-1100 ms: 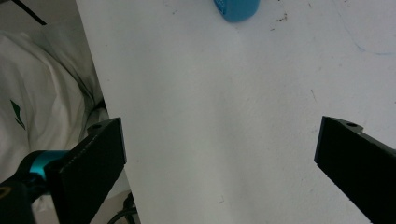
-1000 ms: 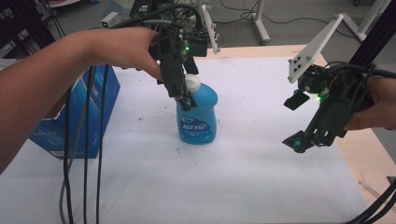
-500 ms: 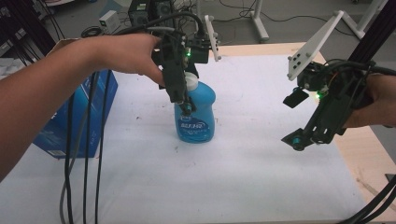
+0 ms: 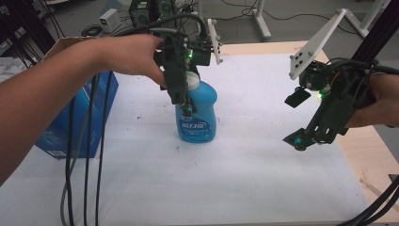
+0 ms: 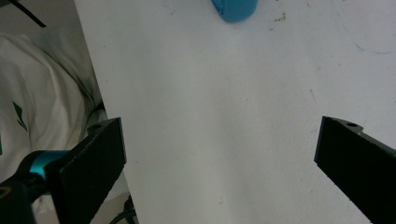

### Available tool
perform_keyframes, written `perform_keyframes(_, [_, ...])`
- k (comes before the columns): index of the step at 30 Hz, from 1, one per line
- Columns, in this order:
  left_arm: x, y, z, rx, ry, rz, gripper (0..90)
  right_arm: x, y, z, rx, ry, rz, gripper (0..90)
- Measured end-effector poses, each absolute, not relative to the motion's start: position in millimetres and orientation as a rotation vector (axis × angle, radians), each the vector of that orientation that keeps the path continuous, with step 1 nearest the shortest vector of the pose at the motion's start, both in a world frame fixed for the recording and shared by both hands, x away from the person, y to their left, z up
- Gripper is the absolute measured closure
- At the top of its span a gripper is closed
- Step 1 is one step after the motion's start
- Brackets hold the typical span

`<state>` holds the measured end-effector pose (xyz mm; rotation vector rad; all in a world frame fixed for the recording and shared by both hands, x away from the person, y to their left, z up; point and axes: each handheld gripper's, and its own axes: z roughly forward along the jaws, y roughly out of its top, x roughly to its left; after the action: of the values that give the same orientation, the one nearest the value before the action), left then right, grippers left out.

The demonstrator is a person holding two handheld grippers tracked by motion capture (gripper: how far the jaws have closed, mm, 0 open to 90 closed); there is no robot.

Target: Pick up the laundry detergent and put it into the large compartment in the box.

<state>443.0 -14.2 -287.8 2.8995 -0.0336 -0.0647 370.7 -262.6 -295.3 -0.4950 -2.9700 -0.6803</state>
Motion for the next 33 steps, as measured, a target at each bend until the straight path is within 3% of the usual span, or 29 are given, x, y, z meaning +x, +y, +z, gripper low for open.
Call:
perform_keyframes(2, [443.1,-14.6,-288.7,2.907,-0.035,-0.060,5.0,371.0,-262.4,-295.6,-0.489,-2.970,-0.684,1.2])
perform_keyframes(4, [443.1,-14.6,-288.1,2.904,-0.052,-0.065,13.0,370.8,-262.2,-295.9,-0.491,-2.968,-0.682,1.2])
perform_keyframes(33, [443.6,-15.2,-289.5,2.918,-0.075,-0.068,29.4,370.3,-262.4,-297.3,-0.497,-2.966,-0.678,1.2])
